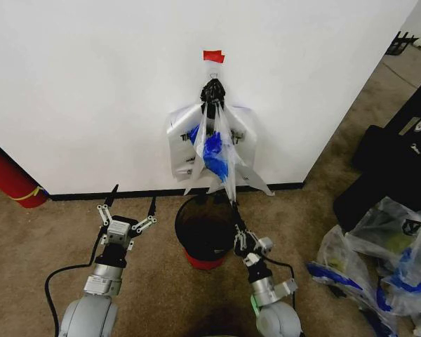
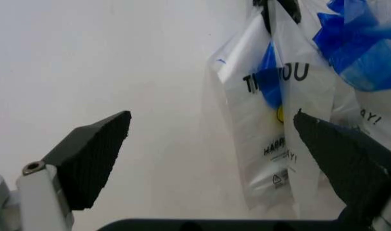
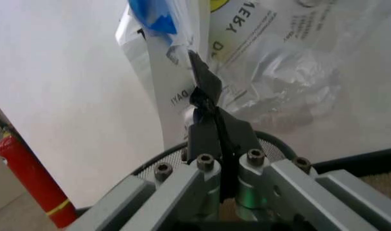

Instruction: Pick up the garbage bag from the wall and place it over the trash bin.

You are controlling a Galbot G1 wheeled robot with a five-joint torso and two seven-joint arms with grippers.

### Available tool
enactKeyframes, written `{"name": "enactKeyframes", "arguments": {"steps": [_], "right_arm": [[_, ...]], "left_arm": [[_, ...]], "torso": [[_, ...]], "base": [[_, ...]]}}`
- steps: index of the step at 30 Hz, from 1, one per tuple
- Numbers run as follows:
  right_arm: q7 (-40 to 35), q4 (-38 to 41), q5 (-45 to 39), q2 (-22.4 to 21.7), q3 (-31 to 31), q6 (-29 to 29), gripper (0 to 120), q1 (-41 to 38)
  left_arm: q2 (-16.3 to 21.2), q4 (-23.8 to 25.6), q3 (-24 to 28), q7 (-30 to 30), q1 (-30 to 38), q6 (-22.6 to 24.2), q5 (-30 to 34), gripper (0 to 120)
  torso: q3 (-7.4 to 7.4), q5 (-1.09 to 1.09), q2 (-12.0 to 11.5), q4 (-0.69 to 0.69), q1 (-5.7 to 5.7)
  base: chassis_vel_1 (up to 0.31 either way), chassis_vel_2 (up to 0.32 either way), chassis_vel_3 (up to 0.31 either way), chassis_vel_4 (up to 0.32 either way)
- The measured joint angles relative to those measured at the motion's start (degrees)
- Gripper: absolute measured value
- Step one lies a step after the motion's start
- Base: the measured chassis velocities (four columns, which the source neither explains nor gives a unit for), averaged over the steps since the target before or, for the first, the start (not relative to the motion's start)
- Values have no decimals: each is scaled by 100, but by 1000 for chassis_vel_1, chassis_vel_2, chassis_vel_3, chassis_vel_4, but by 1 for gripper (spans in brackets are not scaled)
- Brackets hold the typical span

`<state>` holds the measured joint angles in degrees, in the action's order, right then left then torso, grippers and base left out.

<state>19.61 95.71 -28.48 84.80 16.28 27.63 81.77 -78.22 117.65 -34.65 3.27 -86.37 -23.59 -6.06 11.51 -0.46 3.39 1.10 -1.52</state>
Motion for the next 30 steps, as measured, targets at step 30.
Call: {"name": "enactKeyframes", "arguments": {"steps": [30], "right_arm": [[96,151,-628,51,514,315,0,-512]], "left_arm": [[56,-49,-42,-10,6,-37,32,100]], "torso": [[1,-1,0,0,-1]], "base": [[0,0,0,0]]}}
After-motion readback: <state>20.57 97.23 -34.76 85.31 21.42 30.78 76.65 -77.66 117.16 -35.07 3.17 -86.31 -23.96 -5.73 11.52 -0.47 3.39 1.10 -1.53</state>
